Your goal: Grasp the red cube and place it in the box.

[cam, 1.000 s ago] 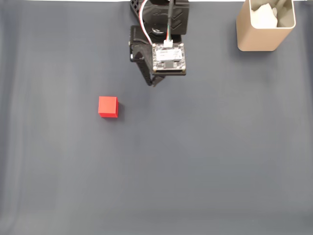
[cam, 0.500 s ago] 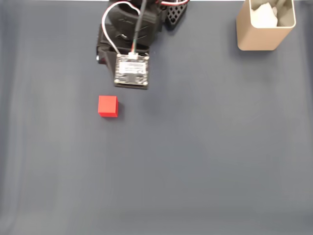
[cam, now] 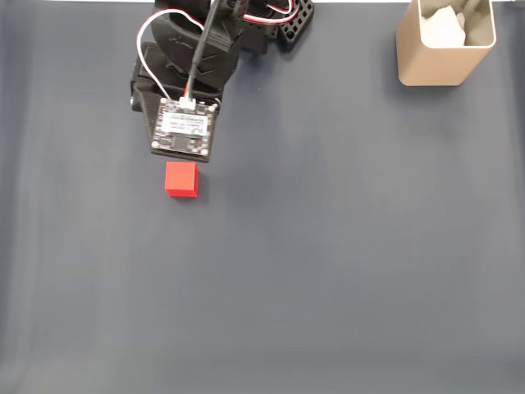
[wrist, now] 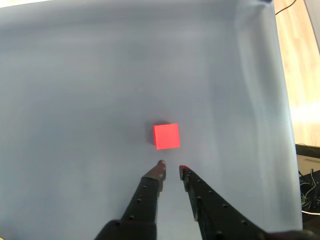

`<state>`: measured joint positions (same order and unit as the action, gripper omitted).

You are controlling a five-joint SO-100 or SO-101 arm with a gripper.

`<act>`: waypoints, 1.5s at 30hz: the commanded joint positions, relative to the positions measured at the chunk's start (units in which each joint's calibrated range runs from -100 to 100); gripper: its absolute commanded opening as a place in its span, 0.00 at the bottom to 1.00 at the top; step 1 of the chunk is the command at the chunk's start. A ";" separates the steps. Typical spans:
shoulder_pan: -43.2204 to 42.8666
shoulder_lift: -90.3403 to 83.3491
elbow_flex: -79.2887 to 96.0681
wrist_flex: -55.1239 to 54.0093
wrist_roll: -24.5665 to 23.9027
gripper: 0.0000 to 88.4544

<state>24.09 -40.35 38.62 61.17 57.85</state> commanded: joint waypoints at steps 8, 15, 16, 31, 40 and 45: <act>1.93 3.26 -4.89 0.34 -0.63 0.24; 2.14 7.07 -8.35 0.67 -0.73 0.32; 2.14 7.76 -8.90 0.67 -0.73 0.32; 1.86 14.69 -13.00 -0.23 -0.59 0.36; 2.00 18.24 -13.00 -1.63 -0.63 0.38; 2.36 20.23 -12.09 -3.85 -0.83 0.39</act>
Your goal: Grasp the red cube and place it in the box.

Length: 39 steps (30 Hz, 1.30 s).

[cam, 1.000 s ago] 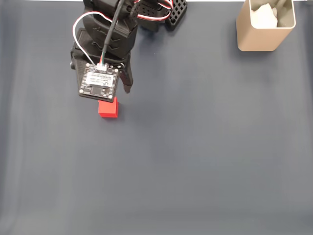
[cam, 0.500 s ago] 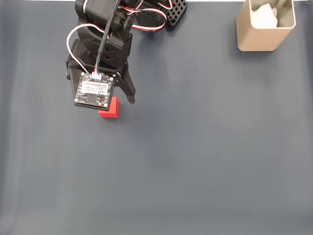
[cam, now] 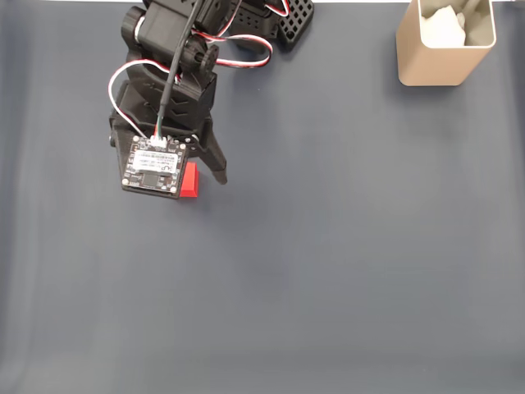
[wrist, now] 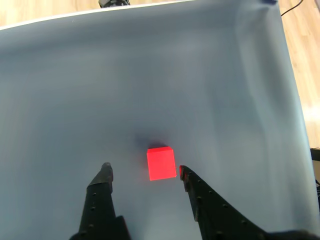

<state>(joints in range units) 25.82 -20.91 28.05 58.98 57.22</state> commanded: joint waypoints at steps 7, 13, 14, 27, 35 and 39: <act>1.41 2.95 -1.34 -2.80 -0.29 0.39; 1.84 4.16 -0.43 -4.20 -0.24 0.40; 1.84 4.34 -0.16 -4.52 -0.20 0.40; 2.40 3.82 9.51 -11.42 1.71 0.40; 2.48 3.21 13.97 -13.80 2.00 0.41; 2.55 3.56 14.61 -14.78 2.00 0.41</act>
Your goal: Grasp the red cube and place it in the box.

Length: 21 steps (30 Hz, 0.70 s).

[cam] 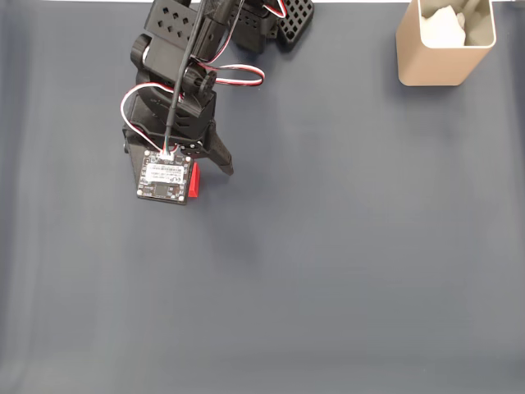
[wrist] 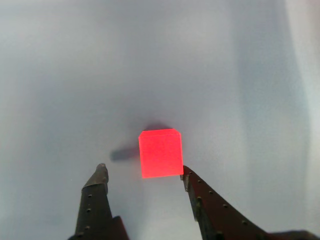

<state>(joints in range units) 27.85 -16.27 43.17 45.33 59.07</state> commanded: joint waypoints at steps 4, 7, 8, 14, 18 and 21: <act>0.59 -0.13 -1.15 -2.04 0.05 0.41; 0.94 0.82 -2.24 -2.53 0.05 0.41; 1.01 1.08 -2.51 -2.53 0.05 0.41; 1.01 2.47 -4.25 -2.86 -0.10 0.41; 0.87 3.33 -5.34 -3.19 -0.10 0.41; 0.66 3.59 -5.43 -3.35 -0.15 0.41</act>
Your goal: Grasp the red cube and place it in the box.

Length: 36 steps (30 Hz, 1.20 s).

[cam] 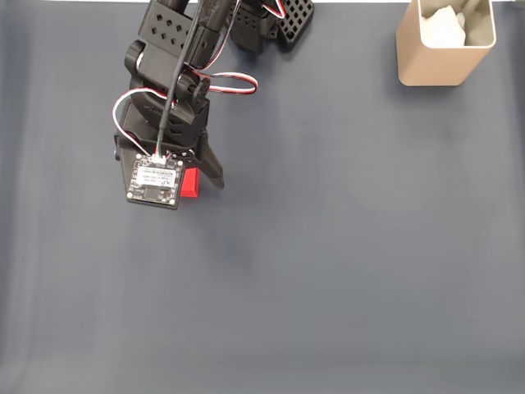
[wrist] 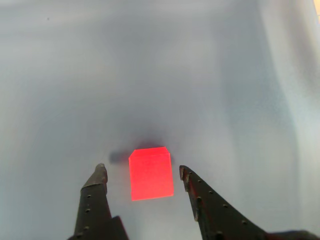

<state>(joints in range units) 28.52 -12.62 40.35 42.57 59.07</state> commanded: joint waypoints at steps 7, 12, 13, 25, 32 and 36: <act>-0.66 0.28 -2.70 -0.75 -0.44 0.41; -1.79 -0.06 -1.97 -0.92 -0.83 0.41; -2.01 -0.23 -1.79 -0.92 -0.93 0.41; -3.00 -0.84 -1.42 -1.25 -1.37 0.41; -3.00 -0.75 -1.42 -1.25 -1.42 0.40; -3.00 -0.75 -1.33 -1.25 -1.37 0.37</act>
<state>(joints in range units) 25.97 -12.17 40.35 41.92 57.90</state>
